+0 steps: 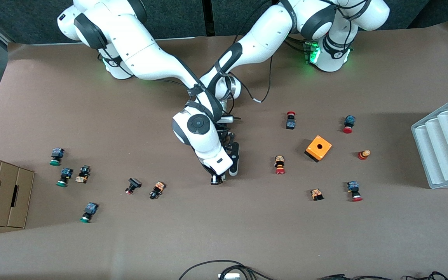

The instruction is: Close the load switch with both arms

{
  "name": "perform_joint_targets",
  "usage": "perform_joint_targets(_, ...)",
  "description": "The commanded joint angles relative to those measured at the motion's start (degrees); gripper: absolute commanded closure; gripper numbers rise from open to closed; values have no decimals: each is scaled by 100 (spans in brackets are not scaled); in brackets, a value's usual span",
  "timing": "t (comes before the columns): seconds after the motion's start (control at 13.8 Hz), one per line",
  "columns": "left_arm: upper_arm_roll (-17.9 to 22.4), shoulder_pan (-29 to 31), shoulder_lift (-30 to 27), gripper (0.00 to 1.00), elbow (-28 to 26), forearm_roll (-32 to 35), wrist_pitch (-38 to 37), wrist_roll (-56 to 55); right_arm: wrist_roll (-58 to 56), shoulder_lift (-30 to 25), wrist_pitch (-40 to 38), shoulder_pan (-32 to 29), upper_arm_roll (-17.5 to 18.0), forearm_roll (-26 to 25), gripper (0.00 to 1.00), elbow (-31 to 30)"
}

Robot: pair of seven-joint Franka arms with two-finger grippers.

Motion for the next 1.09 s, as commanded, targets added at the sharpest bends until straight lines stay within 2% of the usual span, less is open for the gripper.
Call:
perform_joint_targets(0.0, 22, -60, 119, 71, 113, 15, -8, -139, 59, 37, 79, -13, 25, -58, 0, 201)
perform_joint_targets(0.44, 22, -60, 119, 71, 113, 15, -8, -139, 111, -323, 9, -13, 34, -23, 0, 166)
perform_joint_targets(1.02, 22, -60, 119, 71, 113, 15, -8, -139, 1868, -1386, -1238, 23, 25, 30, 0, 175)
